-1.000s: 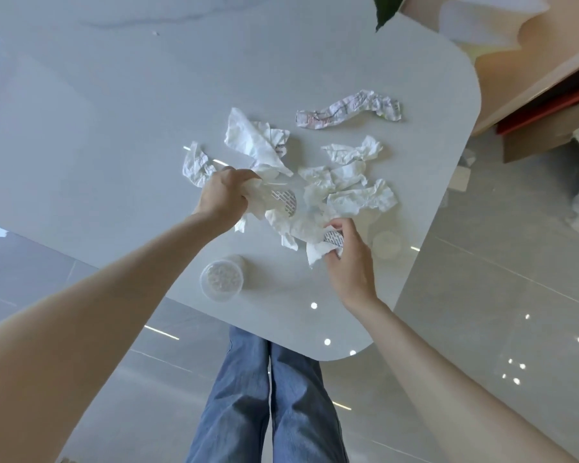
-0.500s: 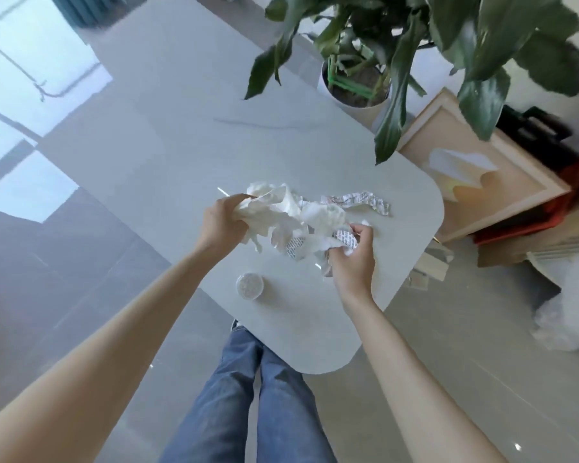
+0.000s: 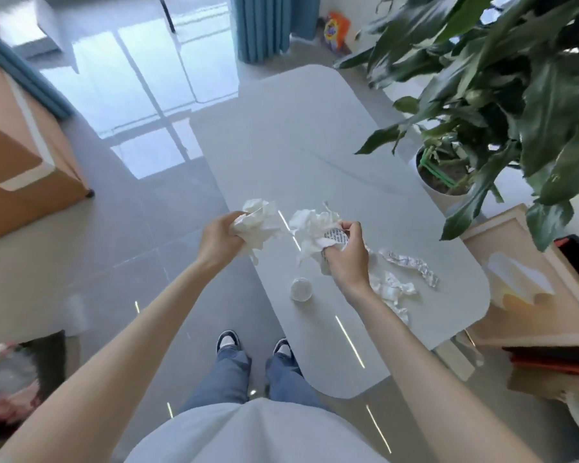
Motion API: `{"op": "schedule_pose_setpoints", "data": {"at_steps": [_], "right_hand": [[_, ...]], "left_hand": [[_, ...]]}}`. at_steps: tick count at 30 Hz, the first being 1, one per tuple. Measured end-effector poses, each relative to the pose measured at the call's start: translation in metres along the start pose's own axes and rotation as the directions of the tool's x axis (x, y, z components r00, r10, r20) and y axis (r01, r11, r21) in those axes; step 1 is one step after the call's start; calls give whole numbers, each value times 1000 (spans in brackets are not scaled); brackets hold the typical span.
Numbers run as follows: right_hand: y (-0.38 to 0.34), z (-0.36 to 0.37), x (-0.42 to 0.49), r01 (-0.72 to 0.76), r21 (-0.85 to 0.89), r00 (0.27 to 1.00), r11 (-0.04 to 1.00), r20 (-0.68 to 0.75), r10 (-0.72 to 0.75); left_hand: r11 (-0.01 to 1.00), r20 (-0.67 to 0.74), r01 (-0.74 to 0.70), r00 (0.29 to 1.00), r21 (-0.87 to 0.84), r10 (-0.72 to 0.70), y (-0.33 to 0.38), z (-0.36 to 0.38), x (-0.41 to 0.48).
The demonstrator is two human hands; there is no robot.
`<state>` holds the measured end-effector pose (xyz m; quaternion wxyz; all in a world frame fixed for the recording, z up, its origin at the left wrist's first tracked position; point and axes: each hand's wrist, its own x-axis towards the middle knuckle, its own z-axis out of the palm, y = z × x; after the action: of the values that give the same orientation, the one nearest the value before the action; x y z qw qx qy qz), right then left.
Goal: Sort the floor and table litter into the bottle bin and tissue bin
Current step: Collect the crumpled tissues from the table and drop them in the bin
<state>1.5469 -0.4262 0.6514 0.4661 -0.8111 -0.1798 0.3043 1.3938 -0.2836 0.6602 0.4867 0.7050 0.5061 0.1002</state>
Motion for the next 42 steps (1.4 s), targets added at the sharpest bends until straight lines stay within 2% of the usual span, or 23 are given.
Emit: {"op": "schedule_pose_setpoints", "data": {"at_steps": [4,10,15,22,25,32,36,42], "right_hand": [[-20,45,-10,105,-104,980,989,180,-85],[-54,138,-27,262,-155,902,953,390,-185],[-99,237,-42,314,-153,855,937,475,-208],[-163,382,-65,402,-167,786,900,568,-245],[-189,450,-75,439,-152,731,886,633,-253],[-244,591,-81,545,-95,561,833,779,-278],[-275,676,-70,602,-68,452,795,851,-269],[-338,796,-67,673,-4,243,740,946,-215]], "left_hand": [[997,-102,47,993,-69,-54,-42,-45,-17],[981,-237,139,957,-133,-168,-115,-121,-31],[959,-304,174,922,-224,-238,-166,-203,-31],[934,-409,147,869,-326,-280,-237,-325,-22],[913,-440,148,839,-381,-320,-269,-376,-21],[890,-580,211,693,-404,-428,-330,-474,-7],[861,-636,194,602,-470,-482,-360,-527,10],[738,-652,186,364,-649,-665,-393,-602,31]]}}
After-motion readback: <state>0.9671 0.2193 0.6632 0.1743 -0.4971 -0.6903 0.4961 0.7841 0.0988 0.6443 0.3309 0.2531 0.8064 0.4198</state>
